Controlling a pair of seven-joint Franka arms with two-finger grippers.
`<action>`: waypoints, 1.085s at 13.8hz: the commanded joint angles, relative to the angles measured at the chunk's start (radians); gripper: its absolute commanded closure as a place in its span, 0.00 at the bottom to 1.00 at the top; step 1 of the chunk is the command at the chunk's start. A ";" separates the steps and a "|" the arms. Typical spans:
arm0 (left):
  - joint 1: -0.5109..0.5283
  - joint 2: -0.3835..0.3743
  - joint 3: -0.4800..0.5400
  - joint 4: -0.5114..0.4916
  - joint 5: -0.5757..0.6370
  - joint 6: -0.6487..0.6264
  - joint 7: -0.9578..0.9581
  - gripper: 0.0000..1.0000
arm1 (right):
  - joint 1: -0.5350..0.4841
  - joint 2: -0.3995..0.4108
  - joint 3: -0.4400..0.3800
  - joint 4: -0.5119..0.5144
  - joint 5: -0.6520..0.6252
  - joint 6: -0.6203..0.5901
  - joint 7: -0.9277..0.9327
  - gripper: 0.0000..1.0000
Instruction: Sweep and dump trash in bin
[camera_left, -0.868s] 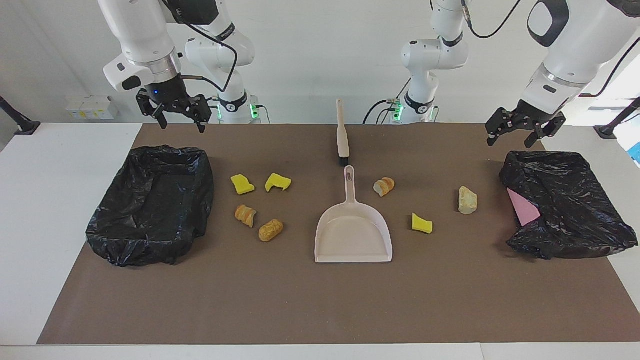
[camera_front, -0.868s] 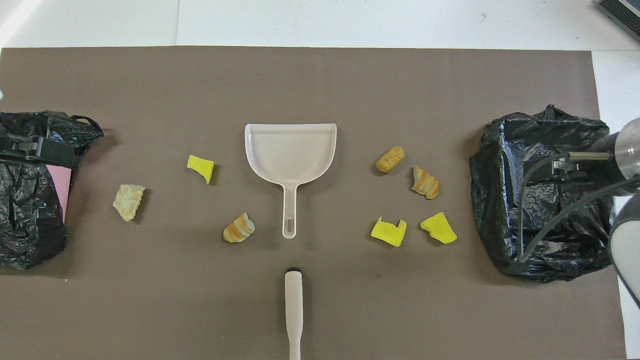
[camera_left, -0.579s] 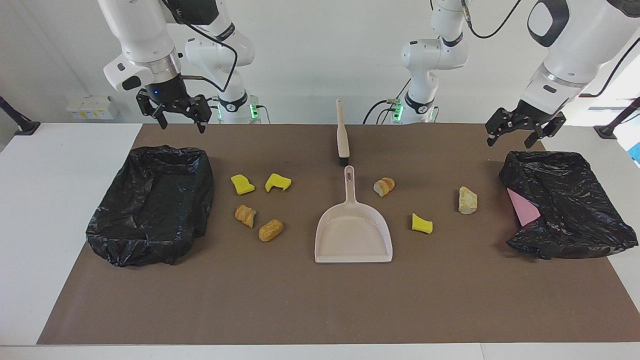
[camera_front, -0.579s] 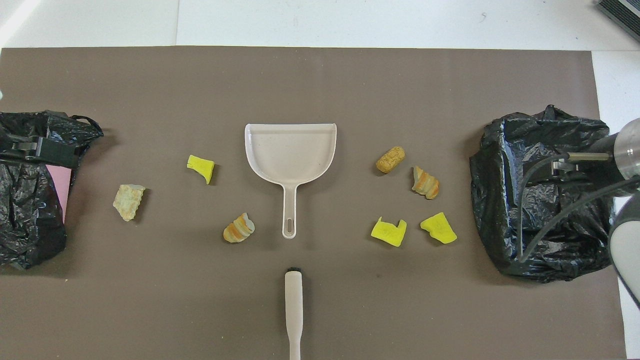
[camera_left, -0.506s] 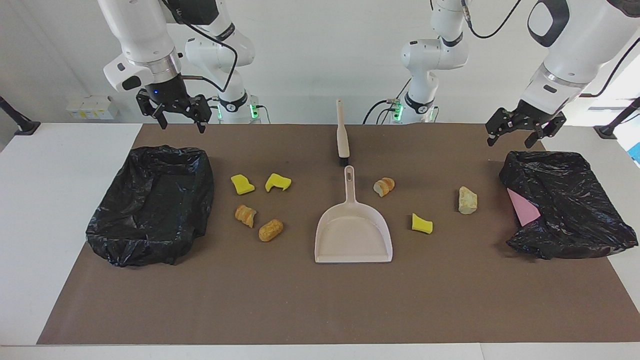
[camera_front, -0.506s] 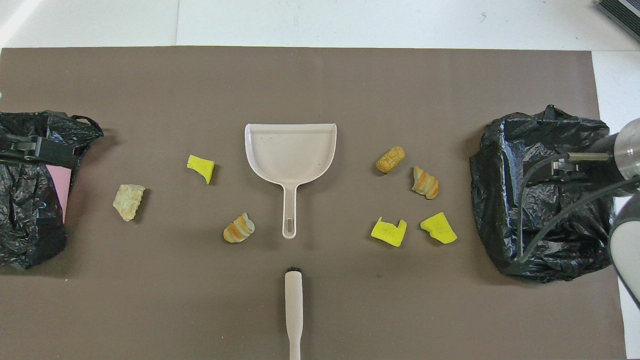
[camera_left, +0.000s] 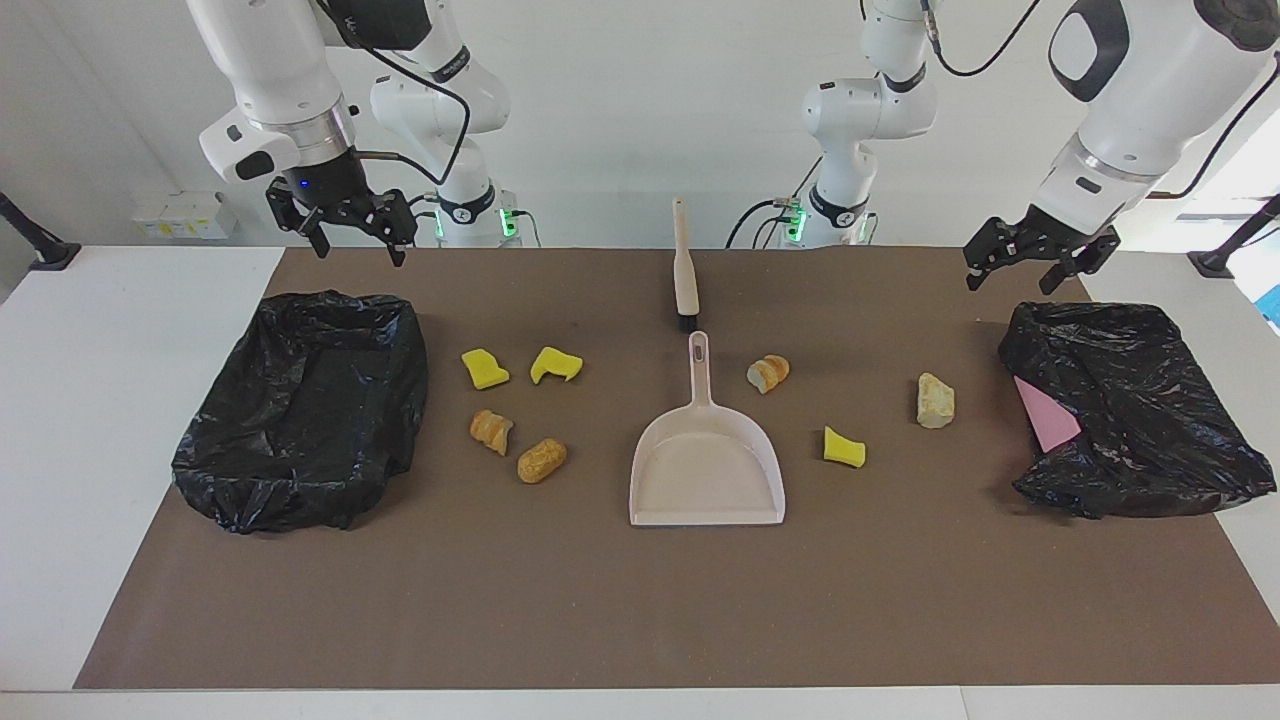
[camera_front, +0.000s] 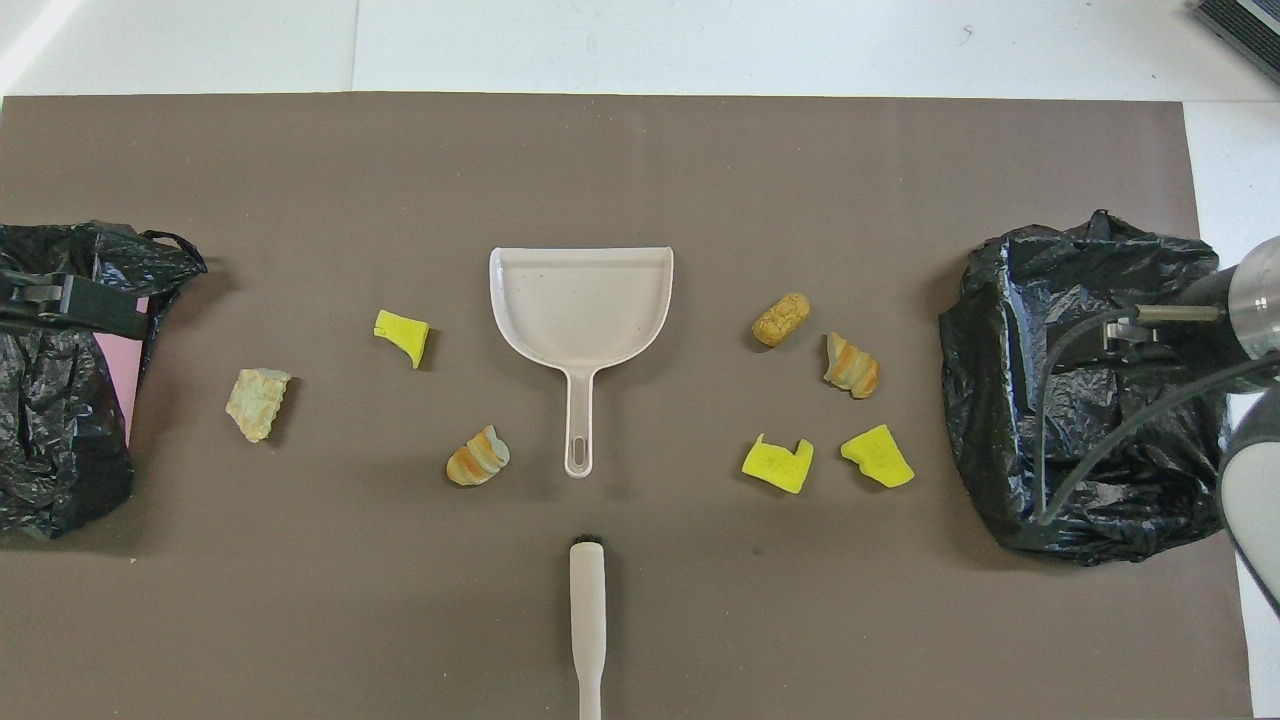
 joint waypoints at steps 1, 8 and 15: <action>-0.070 -0.066 0.000 -0.129 -0.016 0.036 -0.021 0.00 | -0.013 -0.032 0.004 -0.012 0.020 -0.008 -0.037 0.00; -0.307 -0.195 0.000 -0.448 -0.039 0.214 -0.229 0.00 | -0.013 -0.032 0.004 -0.015 0.020 0.003 -0.036 0.00; -0.608 -0.204 -0.002 -0.688 -0.045 0.461 -0.548 0.00 | -0.010 -0.035 0.005 -0.024 0.022 0.006 -0.025 0.00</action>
